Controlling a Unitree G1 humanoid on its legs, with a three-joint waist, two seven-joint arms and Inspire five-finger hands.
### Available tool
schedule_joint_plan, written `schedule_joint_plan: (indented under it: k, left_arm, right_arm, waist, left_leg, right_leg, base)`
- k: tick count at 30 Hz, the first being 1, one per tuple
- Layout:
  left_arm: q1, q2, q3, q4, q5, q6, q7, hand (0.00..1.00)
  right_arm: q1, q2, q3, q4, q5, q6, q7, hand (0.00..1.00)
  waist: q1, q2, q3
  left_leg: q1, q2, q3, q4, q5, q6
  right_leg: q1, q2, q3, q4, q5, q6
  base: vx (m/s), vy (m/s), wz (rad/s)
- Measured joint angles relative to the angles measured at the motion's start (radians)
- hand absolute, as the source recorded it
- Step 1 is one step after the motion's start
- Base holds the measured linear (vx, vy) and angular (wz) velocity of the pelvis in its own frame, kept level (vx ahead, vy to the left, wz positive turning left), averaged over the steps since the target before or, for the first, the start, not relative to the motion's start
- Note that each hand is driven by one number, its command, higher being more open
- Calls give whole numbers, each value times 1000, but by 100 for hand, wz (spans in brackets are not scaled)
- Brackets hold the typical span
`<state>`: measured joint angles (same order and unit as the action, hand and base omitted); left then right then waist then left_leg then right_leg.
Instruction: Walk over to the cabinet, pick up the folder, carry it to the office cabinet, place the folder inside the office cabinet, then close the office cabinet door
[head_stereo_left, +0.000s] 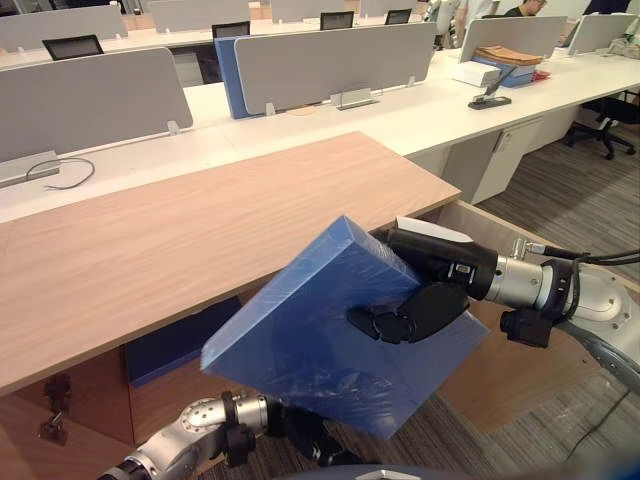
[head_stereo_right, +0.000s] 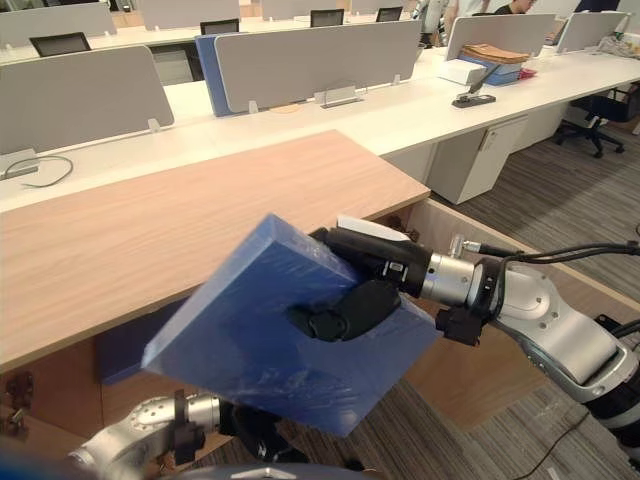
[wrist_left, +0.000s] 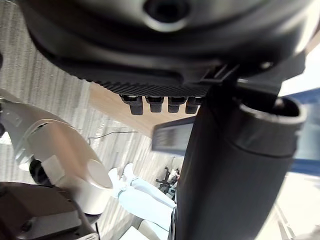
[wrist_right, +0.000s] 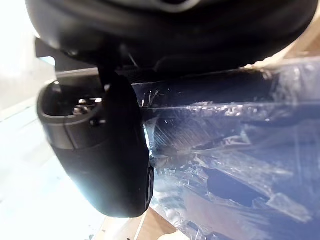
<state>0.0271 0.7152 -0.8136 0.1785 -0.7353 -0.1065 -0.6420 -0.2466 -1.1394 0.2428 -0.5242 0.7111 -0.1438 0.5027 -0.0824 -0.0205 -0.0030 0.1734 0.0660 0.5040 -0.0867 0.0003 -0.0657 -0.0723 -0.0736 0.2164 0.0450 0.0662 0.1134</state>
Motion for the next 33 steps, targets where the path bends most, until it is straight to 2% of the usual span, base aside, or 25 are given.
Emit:
schedule_joint_plan:
  k: [4,6,8,9,11,12,14,15,17,20,21,24,26,28,29,31,32,33]
  left_arm:
    - [2,-71,1,62,127,-2,38,100]
    - [20,-157,64,133,288,-3,73,100]
    - [48,-285,189,232,436,-19,119,100]
    - [53,-394,295,328,565,-41,182,100]
    - [48,-493,410,428,676,-52,262,100]
    - [34,-555,510,530,801,-63,376,100]
    - [33,-574,575,603,881,-66,463,100]
    - [38,-588,641,683,936,-66,534,100]
    - [52,-592,683,747,971,-43,594,100]
    - [90,-588,721,772,982,-19,639,100]
    - [89,-588,725,773,982,-18,647,100]
    - [80,-604,786,813,981,-13,675,100]
    - [66,-622,826,838,979,6,687,100]
    - [60,-634,830,841,980,17,692,100]
    - [47,-646,830,843,987,21,700,100]
    - [31,-656,828,846,1024,21,703,100]
    - [28,-658,823,846,1030,21,703,100]
    - [26,-658,822,846,1030,21,703,100]
  right_arm:
    - [-6,22,-99,-41,-15,-56,-5,0]
    - [9,81,-109,-53,-111,-66,-22,0]
    - [73,148,-109,-65,-237,-76,-41,0]
    - [136,198,-103,-61,-330,-78,-54,0]
    - [186,242,-69,-35,-426,-76,-67,0]
    - [230,278,-4,30,-545,-75,-82,0]
    - [262,299,58,113,-625,-76,-102,0]
    - [285,316,127,210,-710,-70,-127,0]
    - [285,313,207,313,-834,-60,-134,0]
    - [284,322,284,441,-985,-57,-132,0]
    - [279,332,293,472,-995,-58,-133,0]
    - [197,453,296,670,-1028,-46,-158,0]
    - [102,598,279,869,-1026,-2,-209,0]
    - [49,694,237,989,-1020,34,-241,0]
    - [2,777,171,1102,-981,61,-276,0]
    - [-38,830,115,1200,-803,93,-327,0]
    - [-70,890,38,1281,-635,108,-379,0]
    - [-79,908,17,1298,-561,116,-404,0]
  waist:
    - [-9,-1,0]
    - [-16,-2,0]
    - [-14,-5,2]
    - [-5,-8,4]
    - [0,-14,9]
    - [3,-17,19]
    - [5,-19,28]
    - [9,-17,34]
    - [17,-11,40]
    - [26,1,54]
    - [28,1,55]
    - [47,5,58]
    - [50,13,64]
    - [55,18,73]
    - [66,24,87]
    - [81,28,99]
    - [81,31,106]
    - [82,30,110]
  left_leg:
    - [-6,-3,8,0,0,0]
    - [-8,-3,9,0,0,0]
    - [-12,-3,10,1,0,0]
    - [-14,-4,10,1,0,0]
    - [-14,-3,9,1,-2,-1]
    - [-14,-2,7,3,-3,0]
    - [-14,-2,7,4,-4,0]
    - [-14,-3,6,4,-5,1]
    - [-14,-5,0,5,-6,3]
    - [-17,-8,-39,12,-8,5]
    - [-19,-8,-47,13,-8,5]
    - [-16,-6,-60,23,-8,5]
    - [-16,-6,-69,30,-8,5]
    - [-16,-7,-76,35,-8,5]
    - [-16,-8,-79,40,-7,5]
    - [-18,-10,-86,40,-6,7]
    - [-21,-12,-104,40,-4,9]
    - [-22,-12,-108,40,-4,9]
  right_leg:
    - [-13,0,8,3,2,3]
    - [-16,1,10,2,3,3]
    - [-20,1,11,0,4,3]
    - [-20,1,12,-3,7,4]
    - [-20,-1,12,-7,7,3]
    - [-19,-1,10,-7,8,3]
    - [-19,-2,10,-8,8,3]
    - [-18,-3,9,-11,8,3]
    - [-13,-6,4,-17,8,3]
    - [7,-18,-28,-30,6,6]
    - [10,-21,-36,-31,5,7]
    - [22,-23,-48,-31,4,6]
    - [22,-24,-51,-28,3,4]
    - [23,-26,-54,-24,3,3]
    - [24,-27,-54,-22,3,3]
    - [24,-30,-58,-22,4,2]
    - [28,-33,-72,-27,5,3]
    - [32,-33,-76,-30,5,3]
  base:
    - [-15,-2,-7]
    - [0,0,0]
    - [0,0,0]
    - [0,0,0]
    - [0,0,0]
    - [0,0,0]
    - [0,0,0]
    - [0,0,0]
    - [15,9,6]
    - [7,9,28]
    - [-11,5,37]
    - [-40,-3,12]
    - [-56,-7,3]
    - [-40,-2,4]
    - [-39,4,3]
    - [-23,6,9]
    - [-1,8,17]
    - [4,12,23]
